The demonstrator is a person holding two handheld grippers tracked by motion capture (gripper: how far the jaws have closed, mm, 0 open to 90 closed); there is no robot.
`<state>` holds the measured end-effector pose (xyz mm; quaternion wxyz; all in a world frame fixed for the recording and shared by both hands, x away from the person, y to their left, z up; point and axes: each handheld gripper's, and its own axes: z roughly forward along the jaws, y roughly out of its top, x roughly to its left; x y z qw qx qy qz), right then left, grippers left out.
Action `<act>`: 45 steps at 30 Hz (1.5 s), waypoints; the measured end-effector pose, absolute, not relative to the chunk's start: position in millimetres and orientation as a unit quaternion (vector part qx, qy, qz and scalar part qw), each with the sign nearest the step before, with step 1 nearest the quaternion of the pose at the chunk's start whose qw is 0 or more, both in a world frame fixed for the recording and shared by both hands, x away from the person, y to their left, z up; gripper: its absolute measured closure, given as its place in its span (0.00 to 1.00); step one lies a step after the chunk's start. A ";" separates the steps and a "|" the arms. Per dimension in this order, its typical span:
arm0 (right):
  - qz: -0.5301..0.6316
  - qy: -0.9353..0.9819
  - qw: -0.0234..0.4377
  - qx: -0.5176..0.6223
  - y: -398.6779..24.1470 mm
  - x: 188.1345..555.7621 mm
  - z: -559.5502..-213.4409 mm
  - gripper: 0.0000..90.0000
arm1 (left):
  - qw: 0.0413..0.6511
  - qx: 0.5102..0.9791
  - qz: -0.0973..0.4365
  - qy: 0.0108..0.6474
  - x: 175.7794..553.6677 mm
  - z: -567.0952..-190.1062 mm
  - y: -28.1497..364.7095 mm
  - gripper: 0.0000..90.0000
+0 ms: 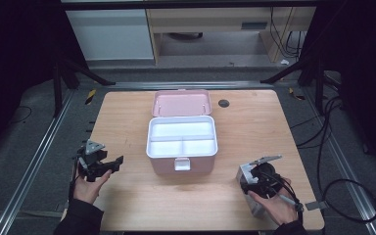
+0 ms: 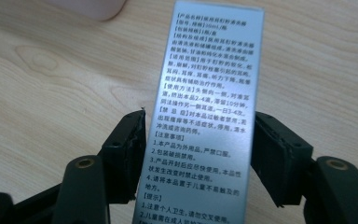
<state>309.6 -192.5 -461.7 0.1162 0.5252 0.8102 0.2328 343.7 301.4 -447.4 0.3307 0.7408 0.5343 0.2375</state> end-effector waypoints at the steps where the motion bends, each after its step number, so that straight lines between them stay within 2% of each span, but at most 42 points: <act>1: 0.228 0.811 0.114 0.526 -191.5 310.1 -462.6 0.45 | 0.330 0.741 0.236 0.535 343.8 -447.9 301.7 0.37; 8: 0.223 0.810 0.099 0.533 -192.0 310.7 -462.6 0.60 | 0.326 0.745 0.229 0.535 345.4 -448.6 299.8 0.37; 13: 0.213 0.815 0.102 0.530 -193.7 311.8 -459.6 0.62 | 0.323 0.747 0.227 0.534 345.5 -449.5 298.4 0.37; 18: 0.228 0.810 0.116 0.527 -199.3 320.4 -446.0 0.62 | 0.326 0.745 0.226 0.537 346.3 -449.3 300.2 0.36; 22: 0.238 0.792 0.149 0.542 -213.4 347.4 -432.6 0.62 | 0.329 0.743 0.225 0.538 346.4 -449.2 300.5 0.36; 30: 0.209 0.776 0.159 0.573 -240.2 373.2 -447.5 0.62 | 0.340 0.738 0.232 0.535 346.0 -447.7 301.0 0.37; 40: 0.192 0.773 0.153 0.585 -251.8 380.6 -463.0 0.60 | 0.354 0.736 0.234 0.528 345.3 -443.9 297.8 0.39; 45: 0.222 0.770 0.191 0.567 -252.7 377.9 -455.3 0.51 | 0.370 0.730 0.241 0.521 344.7 -437.7 297.1 0.43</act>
